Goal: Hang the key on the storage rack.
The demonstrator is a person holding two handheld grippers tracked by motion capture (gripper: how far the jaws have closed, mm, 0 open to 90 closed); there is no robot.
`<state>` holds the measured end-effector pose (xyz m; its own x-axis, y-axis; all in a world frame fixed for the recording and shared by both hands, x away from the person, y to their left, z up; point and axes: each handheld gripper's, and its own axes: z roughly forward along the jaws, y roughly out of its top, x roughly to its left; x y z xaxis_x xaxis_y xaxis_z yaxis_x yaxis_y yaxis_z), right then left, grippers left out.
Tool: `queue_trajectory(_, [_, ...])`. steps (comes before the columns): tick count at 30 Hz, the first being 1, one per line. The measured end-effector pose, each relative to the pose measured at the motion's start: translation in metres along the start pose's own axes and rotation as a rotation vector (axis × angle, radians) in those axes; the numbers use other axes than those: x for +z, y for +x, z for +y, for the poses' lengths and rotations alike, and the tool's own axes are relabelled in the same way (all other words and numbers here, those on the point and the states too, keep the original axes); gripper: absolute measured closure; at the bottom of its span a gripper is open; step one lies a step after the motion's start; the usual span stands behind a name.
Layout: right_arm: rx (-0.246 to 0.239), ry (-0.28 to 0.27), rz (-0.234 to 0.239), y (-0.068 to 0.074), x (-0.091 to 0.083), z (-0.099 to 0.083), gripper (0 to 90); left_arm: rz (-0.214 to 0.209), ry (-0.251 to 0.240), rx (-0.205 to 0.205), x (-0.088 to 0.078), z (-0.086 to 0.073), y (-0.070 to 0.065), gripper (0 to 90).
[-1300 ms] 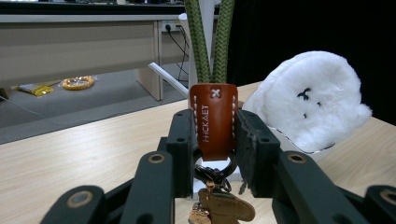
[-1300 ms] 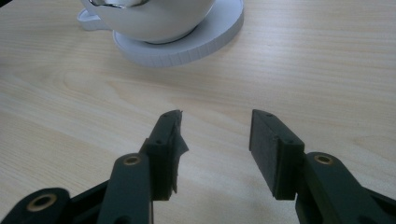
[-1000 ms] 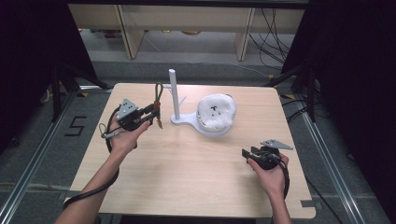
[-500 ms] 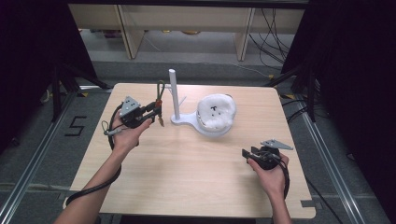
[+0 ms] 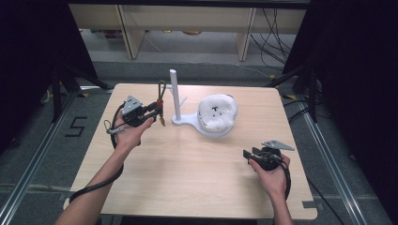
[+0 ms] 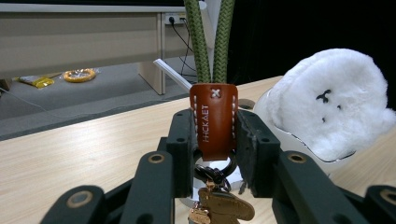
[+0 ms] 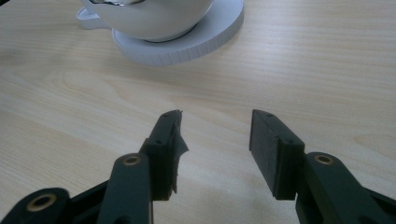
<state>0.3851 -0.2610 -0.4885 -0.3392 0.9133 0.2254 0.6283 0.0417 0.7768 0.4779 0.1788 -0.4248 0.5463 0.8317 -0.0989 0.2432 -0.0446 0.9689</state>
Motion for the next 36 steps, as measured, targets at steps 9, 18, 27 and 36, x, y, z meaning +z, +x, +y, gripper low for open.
queue_trajectory(9, [-0.001, 0.02, -0.009, 0.0, -0.001, 0.0, 54.5, 0.003, 0.008, -0.007, 0.004, -0.002, 0.001, 68.1])
queue_trajectory(18, [-0.004, 0.02, -0.009, 0.0, -0.001, 0.0, 54.5, 0.0, 0.019, -0.01, 0.007, -0.004, 0.002, 68.1])
queue_trajectory(27, [0.002, 0.024, -0.009, 0.0, -0.001, 0.0, 54.5, -0.001, 0.035, -0.018, 0.011, -0.006, 0.002, 68.1])
queue_trajectory(36, [0.001, 0.021, -0.011, -0.001, -0.001, 0.0, 54.5, -0.001, 0.046, -0.022, 0.016, -0.008, 0.003, 68.0])
